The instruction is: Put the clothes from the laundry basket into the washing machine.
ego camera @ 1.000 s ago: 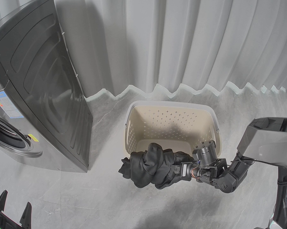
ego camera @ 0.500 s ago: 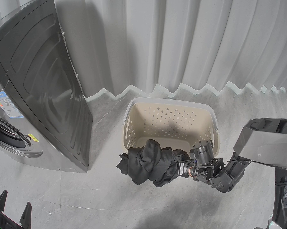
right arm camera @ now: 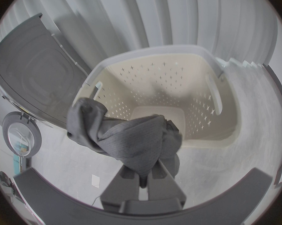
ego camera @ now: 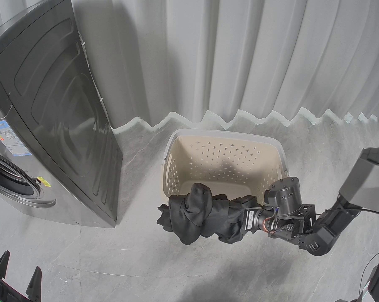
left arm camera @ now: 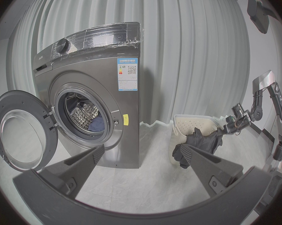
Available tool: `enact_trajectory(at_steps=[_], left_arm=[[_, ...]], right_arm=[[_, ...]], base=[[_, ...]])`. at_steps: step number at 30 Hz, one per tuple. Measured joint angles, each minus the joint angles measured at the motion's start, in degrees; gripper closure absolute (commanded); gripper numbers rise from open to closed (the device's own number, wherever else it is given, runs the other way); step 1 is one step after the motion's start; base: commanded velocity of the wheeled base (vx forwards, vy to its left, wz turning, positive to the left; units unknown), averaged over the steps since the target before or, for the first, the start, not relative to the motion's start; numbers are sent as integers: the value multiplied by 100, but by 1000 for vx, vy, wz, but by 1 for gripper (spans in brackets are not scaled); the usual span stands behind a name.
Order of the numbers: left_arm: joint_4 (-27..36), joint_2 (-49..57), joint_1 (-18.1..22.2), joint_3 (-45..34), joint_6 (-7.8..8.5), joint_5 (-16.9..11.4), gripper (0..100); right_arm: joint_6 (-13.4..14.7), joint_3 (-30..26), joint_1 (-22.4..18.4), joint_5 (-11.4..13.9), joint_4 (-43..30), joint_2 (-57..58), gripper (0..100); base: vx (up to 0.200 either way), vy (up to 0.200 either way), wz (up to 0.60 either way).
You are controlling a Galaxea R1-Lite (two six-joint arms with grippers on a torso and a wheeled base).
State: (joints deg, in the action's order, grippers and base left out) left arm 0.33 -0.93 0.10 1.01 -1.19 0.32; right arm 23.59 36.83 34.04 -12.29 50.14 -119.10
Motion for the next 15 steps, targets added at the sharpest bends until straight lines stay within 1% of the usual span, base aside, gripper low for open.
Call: enact_trajectory(at_steps=[6, 15], left_arm=[[2, 0, -5, 0, -2, 0, 0], [0, 0, -2, 0, 0, 0, 0]], right_arm=[[-90, -177, 85, 2, -24, 868, 100], [-121, -227, 216, 15, 35, 1624, 100]], base=[[0, 0, 0], [0, 0, 0]])
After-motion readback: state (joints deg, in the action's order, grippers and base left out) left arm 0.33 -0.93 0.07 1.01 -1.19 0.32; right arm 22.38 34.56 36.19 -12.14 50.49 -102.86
